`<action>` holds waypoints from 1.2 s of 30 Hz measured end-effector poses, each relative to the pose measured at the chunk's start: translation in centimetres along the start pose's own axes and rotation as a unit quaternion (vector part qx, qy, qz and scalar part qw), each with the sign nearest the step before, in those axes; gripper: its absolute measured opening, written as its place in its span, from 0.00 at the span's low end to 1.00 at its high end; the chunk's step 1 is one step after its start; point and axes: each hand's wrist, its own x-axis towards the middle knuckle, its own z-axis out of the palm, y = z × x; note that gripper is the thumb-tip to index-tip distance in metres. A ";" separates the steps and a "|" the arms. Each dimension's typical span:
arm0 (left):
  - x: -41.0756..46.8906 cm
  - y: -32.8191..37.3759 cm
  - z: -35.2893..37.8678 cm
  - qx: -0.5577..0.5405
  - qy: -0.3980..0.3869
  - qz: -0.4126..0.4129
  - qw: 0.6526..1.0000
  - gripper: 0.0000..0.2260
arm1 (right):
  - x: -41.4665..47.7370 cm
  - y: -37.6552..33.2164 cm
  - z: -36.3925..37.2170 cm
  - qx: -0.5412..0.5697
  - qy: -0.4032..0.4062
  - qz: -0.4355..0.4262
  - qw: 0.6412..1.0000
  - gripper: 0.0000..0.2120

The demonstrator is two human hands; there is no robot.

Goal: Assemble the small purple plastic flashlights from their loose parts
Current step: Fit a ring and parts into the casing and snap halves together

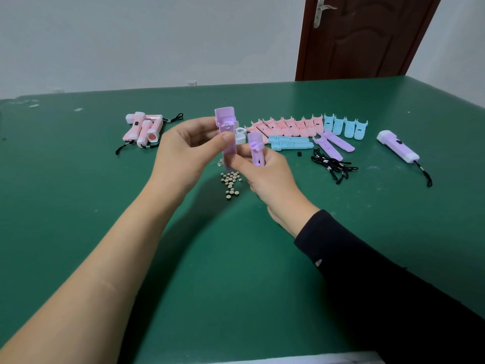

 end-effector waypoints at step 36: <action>0.1 -0.4 0.1 0.032 0.029 -0.042 0.998 0.08 | -0.5 -0.3 0.4 -0.083 0.014 -0.055 0.995 0.01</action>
